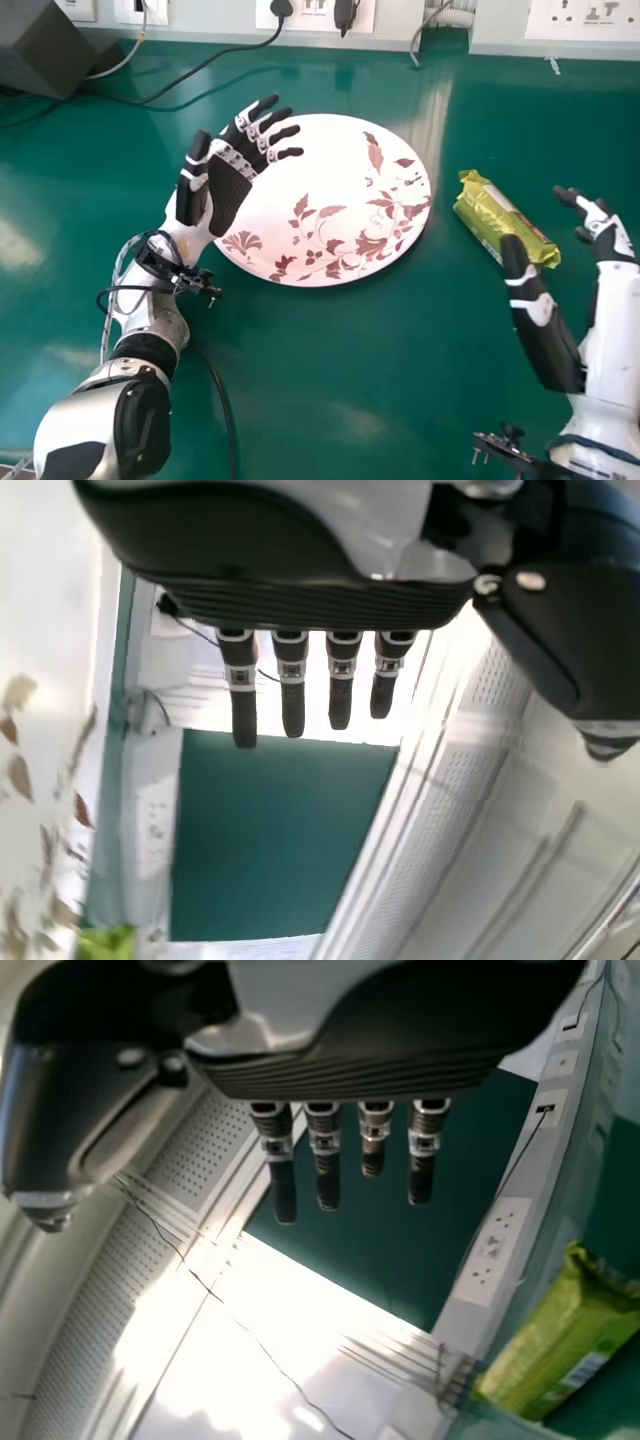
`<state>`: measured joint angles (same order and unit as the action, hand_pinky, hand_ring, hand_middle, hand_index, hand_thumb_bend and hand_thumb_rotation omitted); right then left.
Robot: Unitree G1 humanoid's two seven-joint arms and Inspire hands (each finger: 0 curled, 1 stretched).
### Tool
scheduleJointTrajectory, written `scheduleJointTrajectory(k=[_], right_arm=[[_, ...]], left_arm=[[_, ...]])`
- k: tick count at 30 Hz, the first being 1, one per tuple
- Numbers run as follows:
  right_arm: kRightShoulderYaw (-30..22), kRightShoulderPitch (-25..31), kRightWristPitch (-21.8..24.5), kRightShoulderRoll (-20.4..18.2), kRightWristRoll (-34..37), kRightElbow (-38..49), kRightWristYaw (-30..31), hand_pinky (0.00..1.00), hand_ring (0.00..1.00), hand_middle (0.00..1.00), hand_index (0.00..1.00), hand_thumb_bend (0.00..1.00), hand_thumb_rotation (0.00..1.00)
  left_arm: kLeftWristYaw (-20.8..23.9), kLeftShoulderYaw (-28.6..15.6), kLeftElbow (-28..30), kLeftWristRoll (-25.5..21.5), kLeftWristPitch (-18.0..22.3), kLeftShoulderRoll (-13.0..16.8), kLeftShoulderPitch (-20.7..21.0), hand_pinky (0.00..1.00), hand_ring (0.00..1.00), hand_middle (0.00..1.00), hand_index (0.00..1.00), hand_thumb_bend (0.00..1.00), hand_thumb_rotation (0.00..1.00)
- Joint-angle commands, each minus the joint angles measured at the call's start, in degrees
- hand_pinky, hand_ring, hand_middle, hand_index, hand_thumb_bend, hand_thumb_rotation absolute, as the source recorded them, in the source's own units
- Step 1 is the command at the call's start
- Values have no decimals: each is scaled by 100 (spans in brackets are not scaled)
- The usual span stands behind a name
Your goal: Pick up biscuit and place it in the plate
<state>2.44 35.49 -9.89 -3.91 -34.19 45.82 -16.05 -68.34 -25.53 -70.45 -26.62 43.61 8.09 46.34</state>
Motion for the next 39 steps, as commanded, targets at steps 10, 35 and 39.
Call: scheduleJointTrajectory(k=[10,35,39], right_arm=[[3,15,-295,-56,283,270,98,89,91,89,81,100,54],[-325,-787,320,48,-233,1116,1079,91,89,88,82,100,56],[-407,-1034,584,48,-651,1391,1460,92,89,88,81,100,55]], left_arm=[[-178,-272,-47,-242,-652,-95,-43,84,93,97,100,100,68],[1,-431,-32,-251,-1415,-116,-33,86,92,97,100,100,63],[-37,-467,-37,-278,-1475,-123,-12,87,95,98,100,100,64]])
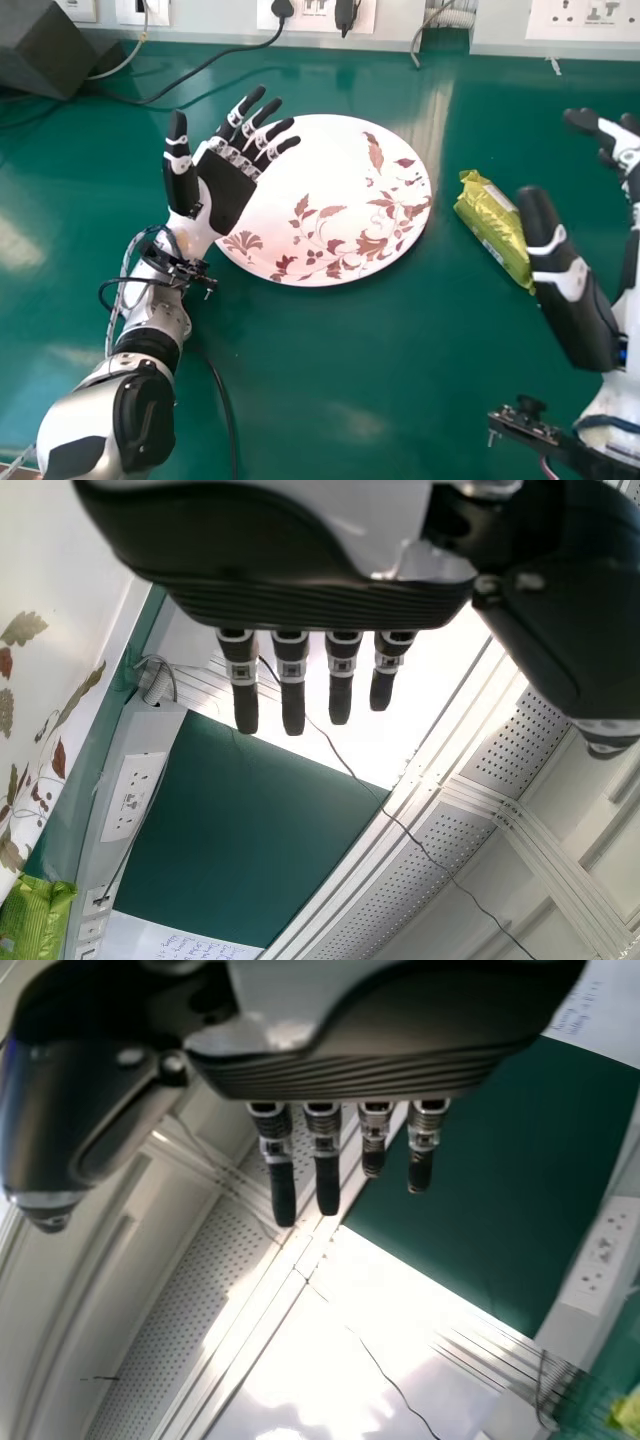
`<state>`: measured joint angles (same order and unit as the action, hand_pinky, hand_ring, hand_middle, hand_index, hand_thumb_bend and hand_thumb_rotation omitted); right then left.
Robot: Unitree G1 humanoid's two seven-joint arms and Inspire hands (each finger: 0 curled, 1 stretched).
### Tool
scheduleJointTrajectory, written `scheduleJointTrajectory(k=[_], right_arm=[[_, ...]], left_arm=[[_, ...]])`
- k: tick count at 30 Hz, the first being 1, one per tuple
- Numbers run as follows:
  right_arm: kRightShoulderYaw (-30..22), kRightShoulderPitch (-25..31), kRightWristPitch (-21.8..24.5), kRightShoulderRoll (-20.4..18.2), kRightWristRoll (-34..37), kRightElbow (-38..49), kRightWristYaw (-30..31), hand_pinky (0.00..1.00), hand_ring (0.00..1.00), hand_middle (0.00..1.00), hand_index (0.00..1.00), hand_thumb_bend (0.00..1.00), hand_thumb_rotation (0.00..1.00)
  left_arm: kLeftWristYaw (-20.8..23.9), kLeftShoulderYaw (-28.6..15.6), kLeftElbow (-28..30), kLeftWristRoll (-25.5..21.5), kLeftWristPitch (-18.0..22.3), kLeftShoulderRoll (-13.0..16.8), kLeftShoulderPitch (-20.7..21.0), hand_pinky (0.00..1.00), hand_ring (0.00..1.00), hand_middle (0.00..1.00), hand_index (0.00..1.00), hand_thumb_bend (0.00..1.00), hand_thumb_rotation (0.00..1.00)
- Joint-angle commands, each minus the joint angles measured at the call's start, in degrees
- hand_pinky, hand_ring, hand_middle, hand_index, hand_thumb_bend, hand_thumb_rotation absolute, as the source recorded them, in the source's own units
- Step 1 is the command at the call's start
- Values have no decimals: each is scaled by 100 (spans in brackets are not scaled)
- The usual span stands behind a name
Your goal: Pick up biscuit and place it in the plate
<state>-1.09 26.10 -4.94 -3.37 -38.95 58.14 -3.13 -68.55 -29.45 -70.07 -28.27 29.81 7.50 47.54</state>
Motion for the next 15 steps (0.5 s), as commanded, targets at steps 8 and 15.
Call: scheduleJointTrajectory(k=[8,15], right_arm=[[-464,-1003,172,-96,-902,186,1011,93,89,88,81,100,54],[-730,-1869,379,-4,-1438,186,1878,95,89,87,80,100,52]], left_arm=[[-16,-150,-80,-112,-130,-69,-115,88,97,100,100,100,60],[-29,-212,-80,-129,-239,-59,-96,81,93,99,100,100,58]])
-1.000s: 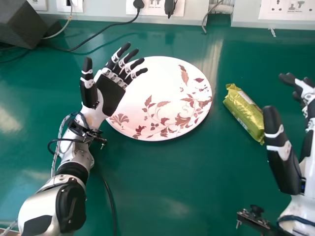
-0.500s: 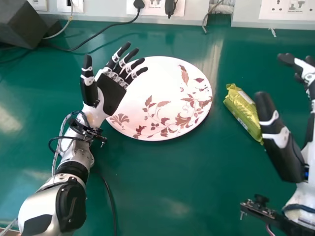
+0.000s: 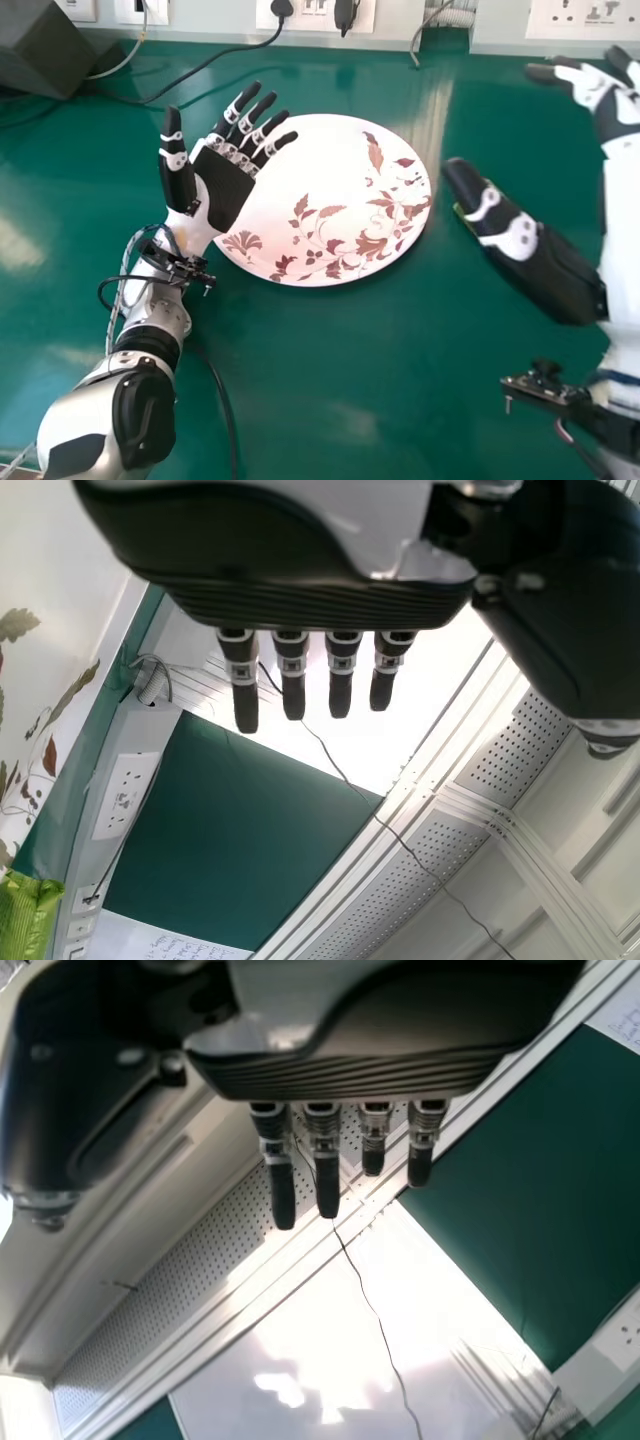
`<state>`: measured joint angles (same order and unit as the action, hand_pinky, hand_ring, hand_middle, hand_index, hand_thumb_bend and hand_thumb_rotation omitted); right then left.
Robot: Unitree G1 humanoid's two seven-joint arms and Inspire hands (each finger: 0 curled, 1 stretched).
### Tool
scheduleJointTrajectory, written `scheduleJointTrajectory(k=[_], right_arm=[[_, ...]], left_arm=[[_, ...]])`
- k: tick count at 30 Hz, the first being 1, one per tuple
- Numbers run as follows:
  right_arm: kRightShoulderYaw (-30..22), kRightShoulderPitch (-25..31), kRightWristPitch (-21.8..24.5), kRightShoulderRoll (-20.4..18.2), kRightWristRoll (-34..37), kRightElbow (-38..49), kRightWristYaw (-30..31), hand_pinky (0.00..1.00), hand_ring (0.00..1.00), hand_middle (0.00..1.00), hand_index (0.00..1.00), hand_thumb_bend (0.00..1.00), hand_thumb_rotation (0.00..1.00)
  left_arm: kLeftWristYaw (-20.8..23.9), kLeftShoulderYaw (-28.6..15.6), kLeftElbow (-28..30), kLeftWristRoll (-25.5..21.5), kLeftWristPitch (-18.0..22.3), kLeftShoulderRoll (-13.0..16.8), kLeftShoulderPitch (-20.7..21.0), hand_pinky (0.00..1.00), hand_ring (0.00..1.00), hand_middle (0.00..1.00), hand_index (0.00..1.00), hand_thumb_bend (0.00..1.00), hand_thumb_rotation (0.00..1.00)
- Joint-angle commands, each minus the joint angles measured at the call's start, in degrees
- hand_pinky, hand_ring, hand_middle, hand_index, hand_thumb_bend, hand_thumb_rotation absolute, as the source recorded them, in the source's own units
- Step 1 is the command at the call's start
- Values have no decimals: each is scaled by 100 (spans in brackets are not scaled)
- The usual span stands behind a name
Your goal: Pick up biscuit and place it in the plate
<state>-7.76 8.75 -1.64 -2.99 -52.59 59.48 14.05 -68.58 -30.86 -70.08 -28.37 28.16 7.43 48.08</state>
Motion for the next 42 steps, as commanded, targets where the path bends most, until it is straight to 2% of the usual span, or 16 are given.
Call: scheduleJointTrajectory(k=[1,10,18,23,25,27,29,32,34,37,39,42], right_arm=[[-85,-223,79,-39,-113,52,263,95,88,86,80,100,52],[-126,-757,288,-95,-525,52,911,94,88,86,80,100,52],[2,-211,199,-338,-536,52,734,97,88,87,80,100,52],[-24,63,174,-346,-527,52,654,97,88,87,81,100,52],[-34,296,337,-470,-721,52,1137,93,85,86,81,99,53],[38,545,543,-661,-974,52,1757,87,80,84,81,96,48],[238,826,702,-867,-947,52,1897,79,75,80,80,95,47],[622,1212,919,-1039,-627,52,1563,64,65,72,73,90,42],[880,1468,1061,-1055,-272,27,1100,60,62,68,69,90,35],[1167,1760,965,-994,264,-316,68,58,61,65,66,89,25],[1292,1790,813,-925,474,-557,-674,58,60,64,65,88,23],[1368,1738,628,-809,828,-785,-1511,58,60,64,65,85,20]], left_arm=[[-10,-72,-78,-107,-57,-50,-149,80,93,99,100,100,57],[32,-111,-109,-107,-116,13,-124,79,93,98,100,100,54],[40,-77,-135,-58,-219,78,-51,83,95,100,100,100,58],[-53,-58,-143,-50,-232,41,23,86,95,99,100,100,59],[-207,-85,-166,-116,-489,53,65,80,90,95,99,100,64],[-430,-130,-221,-212,-1063,132,127,73,87,91,95,100,66],[-523,-138,-255,-247,-1471,228,167,70,84,88,92,100,64],[-312,-79,-273,-162,-1629,341,209,69,83,89,91,100,57],[-171,-38,-294,-96,-1708,392,261,69,82,89,91,99,53],[-88,26,-350,-29,-1857,382,386,69,81,88,92,98,51],[-60,81,-382,23,-1951,289,516,71,84,91,95,94,51],[-5,135,-408,103,-2056,109,676,74,86,92,96,93,48]])
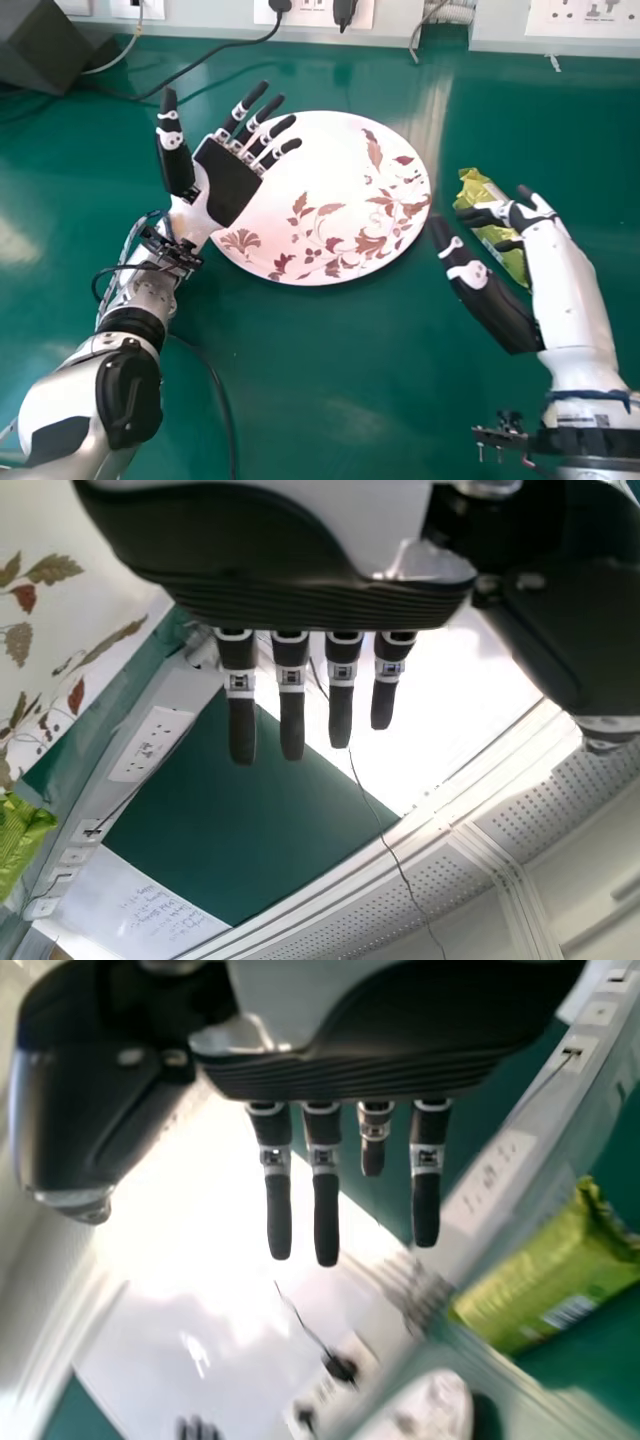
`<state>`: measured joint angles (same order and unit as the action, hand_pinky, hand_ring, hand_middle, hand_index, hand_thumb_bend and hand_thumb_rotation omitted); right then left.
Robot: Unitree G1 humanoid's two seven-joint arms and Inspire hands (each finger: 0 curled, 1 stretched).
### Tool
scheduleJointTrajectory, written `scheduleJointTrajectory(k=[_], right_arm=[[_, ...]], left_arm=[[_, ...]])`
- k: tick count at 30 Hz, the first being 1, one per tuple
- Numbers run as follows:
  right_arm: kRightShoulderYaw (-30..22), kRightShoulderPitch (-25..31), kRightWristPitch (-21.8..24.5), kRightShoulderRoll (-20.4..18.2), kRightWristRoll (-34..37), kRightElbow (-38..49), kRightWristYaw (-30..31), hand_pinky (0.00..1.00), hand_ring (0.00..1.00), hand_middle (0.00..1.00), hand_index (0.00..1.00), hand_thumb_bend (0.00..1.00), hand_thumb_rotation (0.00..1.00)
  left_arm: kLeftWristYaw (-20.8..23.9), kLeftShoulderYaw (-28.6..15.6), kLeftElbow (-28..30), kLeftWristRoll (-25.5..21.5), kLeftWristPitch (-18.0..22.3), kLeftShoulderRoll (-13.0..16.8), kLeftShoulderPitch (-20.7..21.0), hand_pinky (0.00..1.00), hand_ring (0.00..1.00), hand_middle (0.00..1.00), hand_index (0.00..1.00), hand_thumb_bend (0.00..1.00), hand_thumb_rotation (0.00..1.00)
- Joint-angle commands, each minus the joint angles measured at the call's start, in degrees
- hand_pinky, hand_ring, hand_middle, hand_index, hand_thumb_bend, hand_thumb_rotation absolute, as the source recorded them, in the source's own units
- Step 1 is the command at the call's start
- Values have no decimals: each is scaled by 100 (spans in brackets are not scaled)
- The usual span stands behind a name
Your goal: Pick up biscuit and place it in the plate
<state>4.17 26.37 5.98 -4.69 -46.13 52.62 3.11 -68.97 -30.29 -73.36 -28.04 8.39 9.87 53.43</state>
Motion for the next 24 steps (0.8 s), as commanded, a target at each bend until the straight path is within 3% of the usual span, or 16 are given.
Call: scheduleJointTrajectory(k=[1,8,12,16,20,24], right_arm=[[207,9,-188,-565,249,-144,-622,58,60,64,65,85,19],[320,425,-553,-138,512,-52,-1402,58,60,64,66,84,19],[204,397,-890,-71,904,-177,-1633,59,67,69,67,88,22],[20,409,-1507,41,2014,-511,-1661,61,72,74,70,89,28],[-278,762,-2243,117,2681,-732,-1719,64,74,77,72,87,29],[-546,1465,-3144,203,3342,-697,-1627,63,73,75,72,90,31]], left_arm=[[31,74,-88,72,-125,-177,165,76,87,93,97,93,49],[-72,14,-45,78,-92,-183,66,81,89,94,99,92,51],[-73,-127,10,-44,-1,-78,-114,84,89,95,100,94,53],[-1,-282,85,-203,-96,-4,-340,80,90,95,100,98,55],[-121,-424,215,-414,-273,-24,-584,76,88,96,100,100,61],[17,-363,770,-463,39,-267,-1032,77,90,98,100,100,63]])
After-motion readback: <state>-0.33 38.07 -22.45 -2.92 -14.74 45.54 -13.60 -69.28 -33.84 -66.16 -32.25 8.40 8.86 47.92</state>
